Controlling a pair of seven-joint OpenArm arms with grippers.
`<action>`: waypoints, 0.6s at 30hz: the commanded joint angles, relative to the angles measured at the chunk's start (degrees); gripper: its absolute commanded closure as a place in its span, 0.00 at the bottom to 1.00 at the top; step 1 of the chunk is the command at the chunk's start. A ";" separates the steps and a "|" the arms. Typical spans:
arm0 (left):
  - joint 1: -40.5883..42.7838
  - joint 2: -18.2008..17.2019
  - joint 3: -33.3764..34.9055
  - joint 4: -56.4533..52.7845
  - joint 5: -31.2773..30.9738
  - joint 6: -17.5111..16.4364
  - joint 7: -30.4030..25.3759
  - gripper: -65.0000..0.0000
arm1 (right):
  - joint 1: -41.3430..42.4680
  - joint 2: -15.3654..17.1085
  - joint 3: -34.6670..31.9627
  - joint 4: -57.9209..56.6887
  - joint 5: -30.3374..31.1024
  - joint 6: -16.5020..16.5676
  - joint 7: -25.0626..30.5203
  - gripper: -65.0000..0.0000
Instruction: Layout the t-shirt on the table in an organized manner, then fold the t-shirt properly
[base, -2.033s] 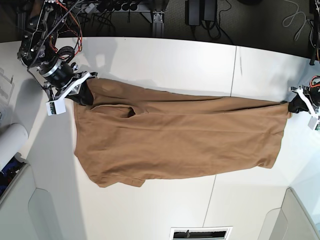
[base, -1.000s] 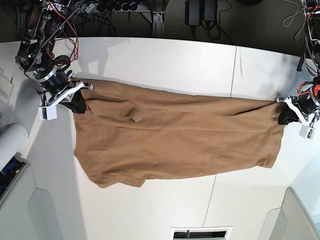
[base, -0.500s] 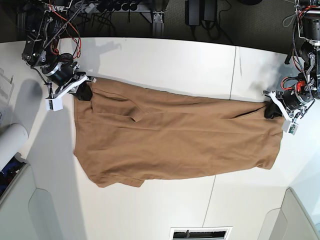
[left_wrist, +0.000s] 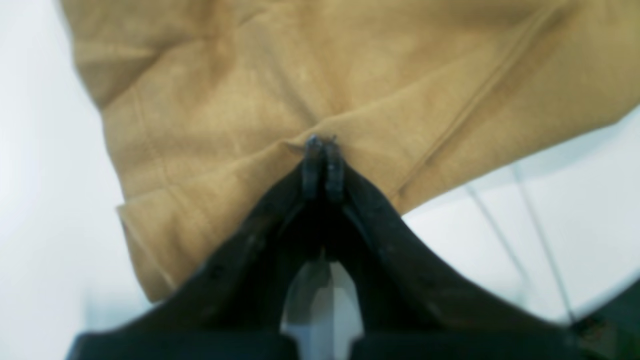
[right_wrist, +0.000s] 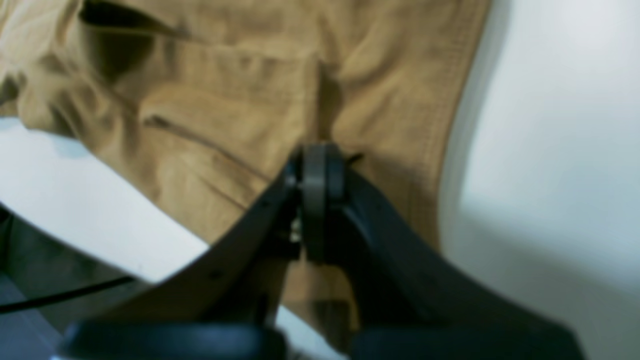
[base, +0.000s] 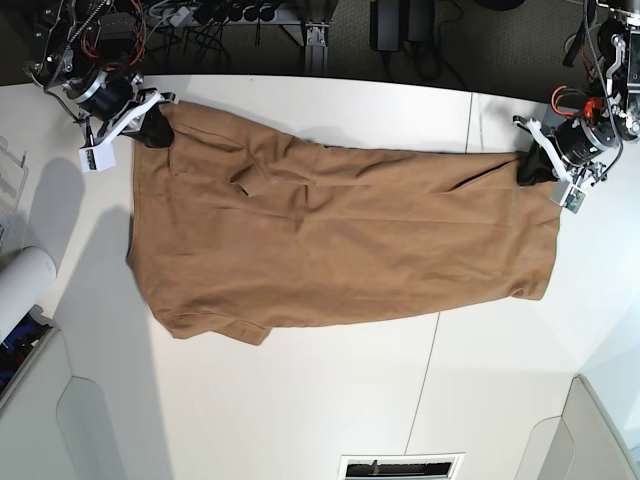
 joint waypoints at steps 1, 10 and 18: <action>1.20 -0.66 -0.02 1.44 0.90 -0.11 2.40 1.00 | -0.57 1.11 0.22 1.14 -0.31 -0.02 -0.42 1.00; 3.87 -0.66 -1.92 7.52 1.25 0.94 4.37 1.00 | -1.90 3.80 0.68 2.64 -0.35 -0.04 0.70 1.00; 3.85 -0.68 -5.51 7.74 0.31 -1.11 4.35 0.94 | 0.33 3.80 1.40 2.64 -0.26 -0.04 0.72 1.00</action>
